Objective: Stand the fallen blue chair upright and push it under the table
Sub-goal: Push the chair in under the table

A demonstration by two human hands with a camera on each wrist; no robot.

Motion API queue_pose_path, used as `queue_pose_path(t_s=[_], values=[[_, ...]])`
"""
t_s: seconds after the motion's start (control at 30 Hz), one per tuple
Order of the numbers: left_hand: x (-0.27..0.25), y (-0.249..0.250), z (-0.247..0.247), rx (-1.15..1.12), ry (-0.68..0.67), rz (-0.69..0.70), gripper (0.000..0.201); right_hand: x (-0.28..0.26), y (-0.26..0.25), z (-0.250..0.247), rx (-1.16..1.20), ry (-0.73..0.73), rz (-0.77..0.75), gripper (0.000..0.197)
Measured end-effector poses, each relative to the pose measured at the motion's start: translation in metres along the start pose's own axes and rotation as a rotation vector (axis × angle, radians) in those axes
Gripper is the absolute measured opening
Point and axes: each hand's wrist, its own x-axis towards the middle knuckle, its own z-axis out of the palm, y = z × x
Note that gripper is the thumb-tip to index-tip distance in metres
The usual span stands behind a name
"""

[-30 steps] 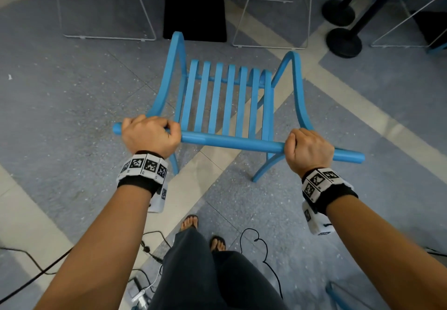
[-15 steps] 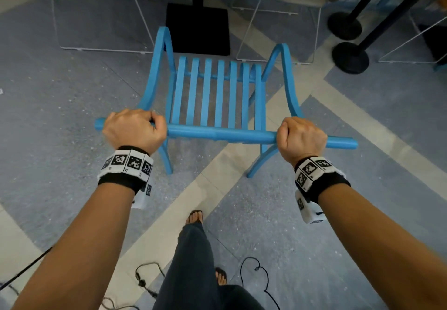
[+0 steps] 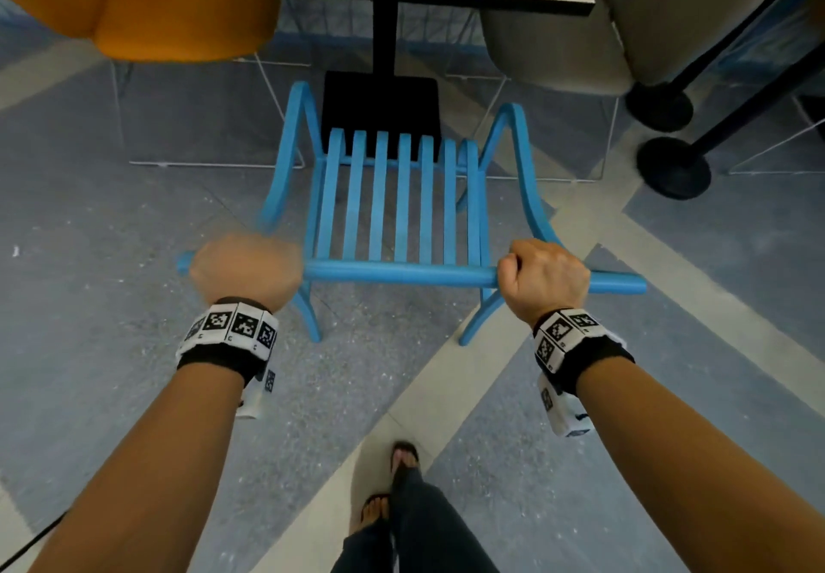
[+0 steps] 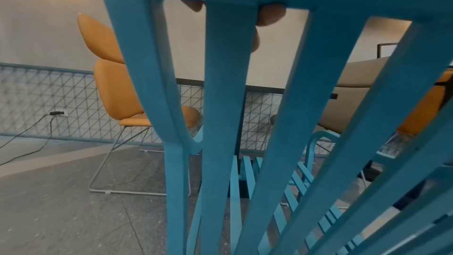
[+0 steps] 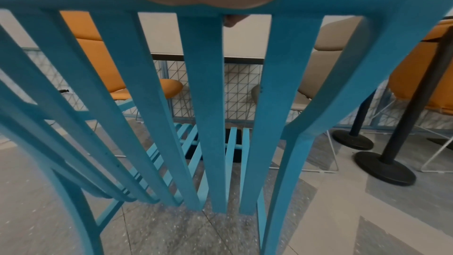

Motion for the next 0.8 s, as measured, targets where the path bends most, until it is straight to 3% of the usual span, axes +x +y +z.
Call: queue_pose_path(t_s=[0.17,0.5,0.8], values=[[0.048,0.004,0.012,0.001,0.034,-0.035,0.036,0.054,-0.007,0.017,0.034,0.01,-0.026,0.031],[0.137,0.008,0.036,0.015,-0.032,-0.089,0.044,0.142,-0.021,0.042,0.054,-0.015,-0.018,0.033],[0.144,0.003,0.033,0.007,0.006,-0.02,0.033,0.151,-0.021,0.045,0.039,-0.011,-0.055,0.029]])
